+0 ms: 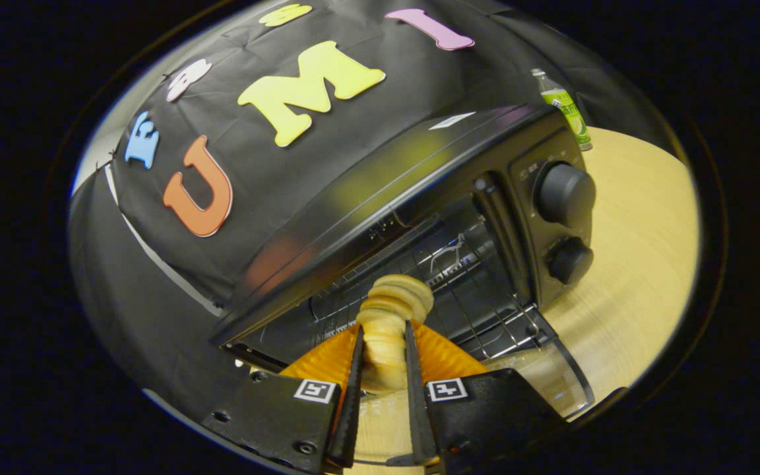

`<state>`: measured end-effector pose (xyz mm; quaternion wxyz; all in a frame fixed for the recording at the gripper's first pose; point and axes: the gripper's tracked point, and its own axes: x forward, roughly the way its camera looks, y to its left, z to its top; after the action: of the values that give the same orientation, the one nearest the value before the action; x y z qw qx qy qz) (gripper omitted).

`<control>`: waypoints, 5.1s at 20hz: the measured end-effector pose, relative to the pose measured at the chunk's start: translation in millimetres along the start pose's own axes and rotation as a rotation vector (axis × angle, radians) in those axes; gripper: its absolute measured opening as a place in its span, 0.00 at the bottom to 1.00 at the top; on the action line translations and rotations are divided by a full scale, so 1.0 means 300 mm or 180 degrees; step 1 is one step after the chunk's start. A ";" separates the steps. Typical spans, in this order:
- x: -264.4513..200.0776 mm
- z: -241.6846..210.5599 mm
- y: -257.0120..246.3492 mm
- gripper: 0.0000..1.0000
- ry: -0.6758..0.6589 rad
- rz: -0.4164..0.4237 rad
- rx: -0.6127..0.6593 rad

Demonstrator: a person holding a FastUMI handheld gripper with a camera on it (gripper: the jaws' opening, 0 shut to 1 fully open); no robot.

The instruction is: Open the toaster oven, put the food inside, and close the toaster oven door.

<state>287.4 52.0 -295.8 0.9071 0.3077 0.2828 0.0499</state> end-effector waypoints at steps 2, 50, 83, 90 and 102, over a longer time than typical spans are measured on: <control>0.042 0.008 0.009 0.37 -0.0023 0.0001 -0.0024; -0.372 -0.522 -0.233 1.00 0.1106 -0.0663 -0.1689; -0.707 0.056 0.166 1.00 -0.1077 -0.0161 -0.1901; -1.136 0.192 0.330 1.00 -0.1554 -0.0169 -0.2024; -1.616 0.108 0.468 1.00 -0.2051 0.0019 -0.1836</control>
<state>-88.0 19.6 41.6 0.9978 0.0422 -0.0413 0.0309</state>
